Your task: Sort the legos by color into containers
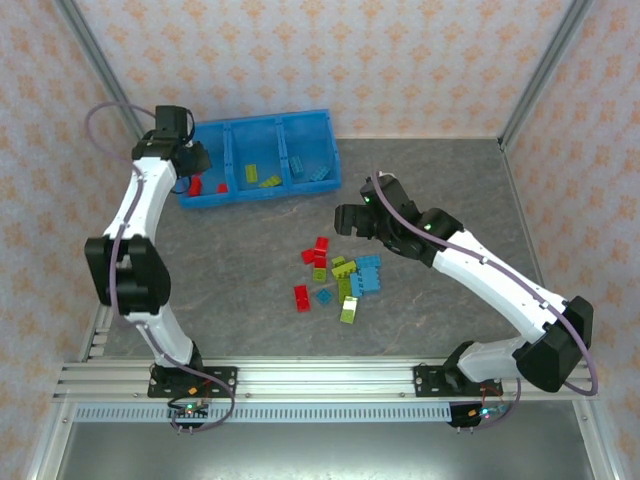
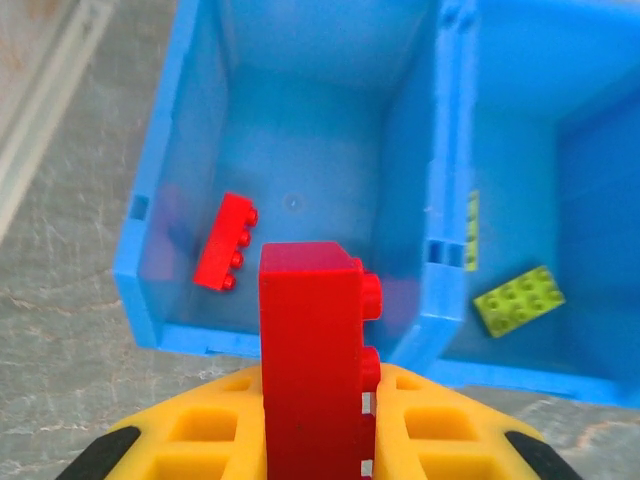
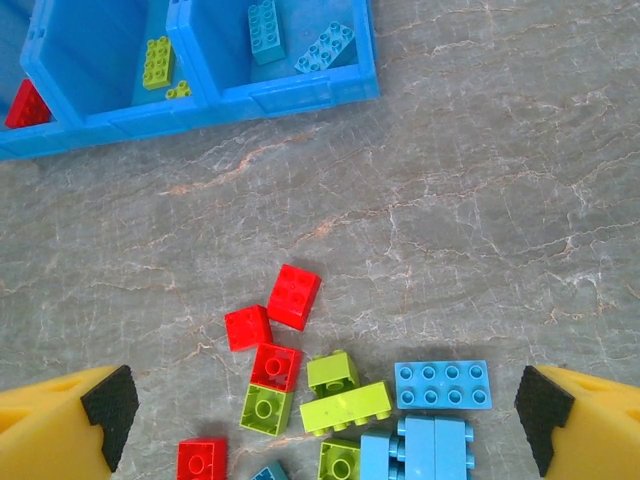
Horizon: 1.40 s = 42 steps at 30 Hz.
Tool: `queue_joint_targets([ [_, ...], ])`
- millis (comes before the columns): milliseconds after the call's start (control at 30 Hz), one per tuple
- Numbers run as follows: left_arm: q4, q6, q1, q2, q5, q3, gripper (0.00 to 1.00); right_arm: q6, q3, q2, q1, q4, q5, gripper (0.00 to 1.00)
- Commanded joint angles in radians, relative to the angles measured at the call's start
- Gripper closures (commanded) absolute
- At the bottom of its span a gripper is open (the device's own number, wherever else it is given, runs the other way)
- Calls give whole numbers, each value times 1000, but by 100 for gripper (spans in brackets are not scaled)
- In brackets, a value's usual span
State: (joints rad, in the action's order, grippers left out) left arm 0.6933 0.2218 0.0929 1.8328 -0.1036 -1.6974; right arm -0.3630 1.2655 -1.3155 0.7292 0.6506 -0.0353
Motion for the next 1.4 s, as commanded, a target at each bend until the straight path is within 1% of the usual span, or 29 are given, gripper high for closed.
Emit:
queue_joint_targets([
  [0, 31, 23, 3, 120, 28, -111, 80, -19, 35, 18, -3, 8, -28, 1],
  [133, 93, 7, 14, 248, 53, -267, 78, -40, 13, 55, -4, 16, -35, 1],
  [200, 99, 1, 17, 274, 77, -304, 70, -51, -4, 75, -4, 15, -44, 1],
  [267, 111, -4, 21, 284, 70, -329, 64, -57, -12, 90, -4, 14, -50, 1],
  [367, 135, -9, 22, 263, 32, -339, 56, -63, -17, 97, -3, 12, -52, 1],
  [400, 135, -7, 22, 244, 11, -328, 56, -65, -18, 95, -4, 11, -52, 1],
  [467, 118, 5, 22, 175, -30, -275, 57, -66, -23, 87, -4, 4, -49, 1],
  [533, 97, 22, 21, 88, -94, -209, 57, -72, -26, 70, -4, 2, -46, 1],
  [567, 77, 32, 17, 16, -136, -166, 58, -74, -29, 60, -4, 2, -43, 1],
  [667, 19, 12, -30, -160, -241, -40, 58, -87, -35, 17, -4, 12, -51, 1],
  [733, 12, -64, -97, -257, -287, 21, 58, -87, -40, -20, -4, 23, -52, 1],
  [800, 11, -176, -193, -347, -289, 96, 58, -73, -43, -68, -4, 40, -36, 1],
  [867, -1, -270, -276, -420, -307, 185, 58, -42, -40, -118, -3, 54, 9, 3],
  [900, -17, -311, -305, -457, -331, 241, 57, -15, -36, -153, -4, 56, 52, 5],
  [967, -78, -358, -334, -525, -356, 355, 57, 29, -18, -215, 8, 69, 136, 8],
  [1067, -185, -393, -335, -608, -321, 503, 56, 34, 51, -329, 49, 132, 194, 14],
  [1133, -207, -433, -335, -638, -295, 540, 55, -47, 88, -391, 77, 143, 201, 22],
  [1233, -183, -491, -335, -648, -268, 541, 52, -219, 65, -456, 102, 52, 265, 33],
  [1300, -156, -521, -336, -646, -263, 538, 49, -305, 61, -492, 115, 14, 274, 40],
  [1367, -148, -544, -336, -651, -270, 551, 45, -368, 82, -535, 134, 21, 250, 41],
])
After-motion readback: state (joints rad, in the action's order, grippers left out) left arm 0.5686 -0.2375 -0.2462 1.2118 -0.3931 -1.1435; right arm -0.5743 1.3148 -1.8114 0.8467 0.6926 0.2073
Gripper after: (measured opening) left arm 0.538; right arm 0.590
